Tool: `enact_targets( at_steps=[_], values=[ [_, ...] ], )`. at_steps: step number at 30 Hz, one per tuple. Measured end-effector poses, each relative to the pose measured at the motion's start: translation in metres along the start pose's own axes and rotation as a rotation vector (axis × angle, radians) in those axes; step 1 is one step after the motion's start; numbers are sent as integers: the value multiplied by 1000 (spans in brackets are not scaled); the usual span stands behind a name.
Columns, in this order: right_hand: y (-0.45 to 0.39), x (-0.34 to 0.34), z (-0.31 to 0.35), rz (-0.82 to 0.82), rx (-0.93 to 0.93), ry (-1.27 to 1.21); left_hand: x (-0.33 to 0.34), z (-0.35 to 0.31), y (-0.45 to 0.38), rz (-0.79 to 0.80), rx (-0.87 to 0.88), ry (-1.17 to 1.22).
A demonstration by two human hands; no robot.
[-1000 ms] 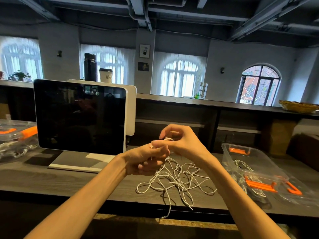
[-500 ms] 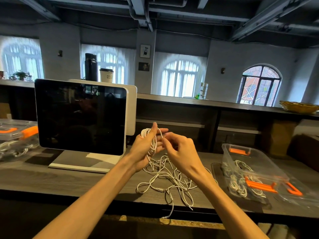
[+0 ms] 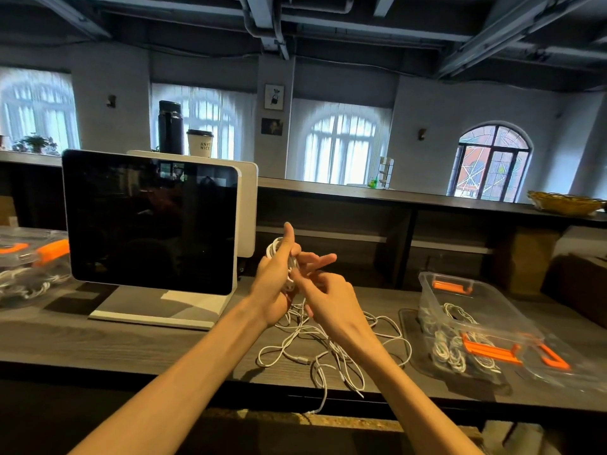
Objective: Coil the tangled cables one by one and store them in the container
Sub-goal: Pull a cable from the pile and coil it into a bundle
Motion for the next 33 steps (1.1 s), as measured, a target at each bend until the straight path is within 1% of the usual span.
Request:
enact_targets(
  at_steps=[2, 4, 7, 9, 12, 13, 14, 16, 18, 20, 21, 23, 25, 27, 30, 33],
  values=[
    [-2, 13, -2, 137, 74, -130, 6, 0, 5, 41, 37, -78],
    [-1, 17, 2, 184, 60, -212, 9, -2, 7, 59, 60, -155],
    [1, 17, 6, 231, 10, -275, 10, 0, 6, 61, 33, -219],
    [2, 17, 6, 235, 18, -283, 7, -1, 3, 54, 49, -219],
    [4, 20, 4, 228, -6, -235, 0, 1, -4, 28, 52, -60],
    [6, 19, 4, 213, -34, -188, -2, -2, -6, 2, 52, -13],
    [8, 14, 5, 171, -79, -87, -7, -7, -9, -35, 62, 15],
    [12, 1, 8, 38, -201, 214, -18, -22, -14, -111, 87, 6],
    [17, -8, 14, -58, -322, 439, -27, -26, -20, -147, 62, -39],
    [18, -8, 21, -70, -400, 583, -32, -23, -23, -155, 49, -139],
    [17, -6, 22, -50, -409, 622, -33, -24, -24, -163, 66, -178],
    [12, -9, 18, -20, -383, 592, -38, -37, -26, -202, 139, -206],
    [9, -21, 13, -22, -342, 494, -45, -56, -27, -238, 213, -214],
    [9, -34, 12, -33, -350, 449, -48, -65, -27, -225, 217, -301],
    [9, -47, 28, -100, -445, 514, -31, -45, -20, -113, 91, -491],
    [6, -50, 46, -132, -501, 482, -16, -20, -14, 32, -46, -550]
  ],
)
Point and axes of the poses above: each hand's wrist, its own y-axis away from the middle knuckle, its own x-axis out of the palm, z = x × y, the point moved 9 cm from there along -y, towards the middle knuckle, and after that the axes turned 15 degrees about y, right-handed, at the moved point
